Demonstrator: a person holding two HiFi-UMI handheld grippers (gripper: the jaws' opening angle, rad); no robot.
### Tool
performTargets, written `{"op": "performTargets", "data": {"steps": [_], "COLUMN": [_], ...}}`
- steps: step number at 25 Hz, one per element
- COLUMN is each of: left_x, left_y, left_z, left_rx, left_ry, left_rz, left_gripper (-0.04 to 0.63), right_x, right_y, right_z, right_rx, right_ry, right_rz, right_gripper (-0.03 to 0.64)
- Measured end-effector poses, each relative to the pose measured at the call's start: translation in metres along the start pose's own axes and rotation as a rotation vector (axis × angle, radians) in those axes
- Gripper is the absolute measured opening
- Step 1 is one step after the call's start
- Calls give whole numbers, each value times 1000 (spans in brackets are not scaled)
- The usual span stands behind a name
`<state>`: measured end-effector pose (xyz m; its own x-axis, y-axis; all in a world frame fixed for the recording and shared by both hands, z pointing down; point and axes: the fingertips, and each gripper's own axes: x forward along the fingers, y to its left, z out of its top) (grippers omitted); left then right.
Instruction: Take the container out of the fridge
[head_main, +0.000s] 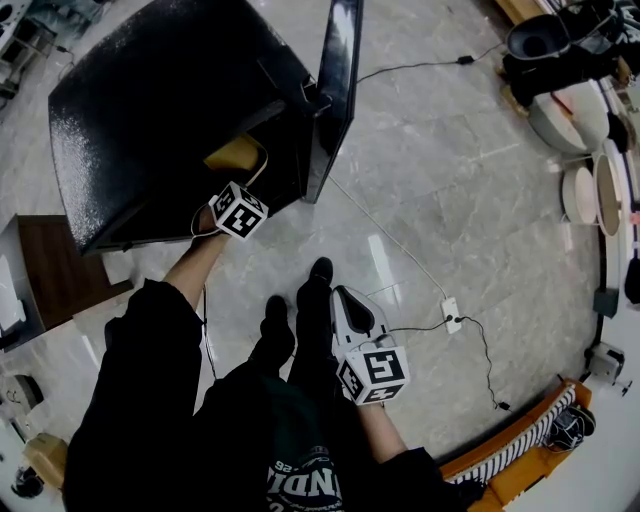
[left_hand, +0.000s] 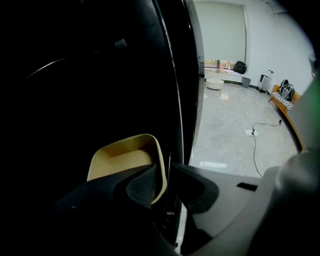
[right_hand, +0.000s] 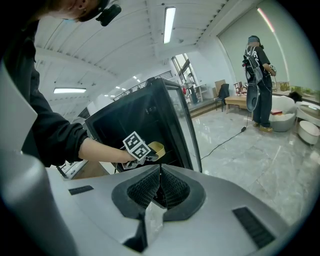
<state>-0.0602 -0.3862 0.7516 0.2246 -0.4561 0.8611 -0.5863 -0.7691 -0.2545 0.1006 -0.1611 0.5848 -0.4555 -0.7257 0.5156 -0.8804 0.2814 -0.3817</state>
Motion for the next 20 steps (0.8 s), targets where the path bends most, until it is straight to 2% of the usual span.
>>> {"op": "performTargets", "data": {"steps": [7,20], "left_x": [6,-5], "left_y": [-1,-7], "left_z": [-4,1], "left_rx": [20,21], "left_ry": [31,15], "left_rz": [5,-19], "left_gripper": [40,29], "right_x": [-2,-2], "right_y": [-4,3], "right_z": [-1,2], "right_rx": [4,-1], "right_ry": [2,-8], "right_rz": [-7,2], "right_gripper": [35,35]}}
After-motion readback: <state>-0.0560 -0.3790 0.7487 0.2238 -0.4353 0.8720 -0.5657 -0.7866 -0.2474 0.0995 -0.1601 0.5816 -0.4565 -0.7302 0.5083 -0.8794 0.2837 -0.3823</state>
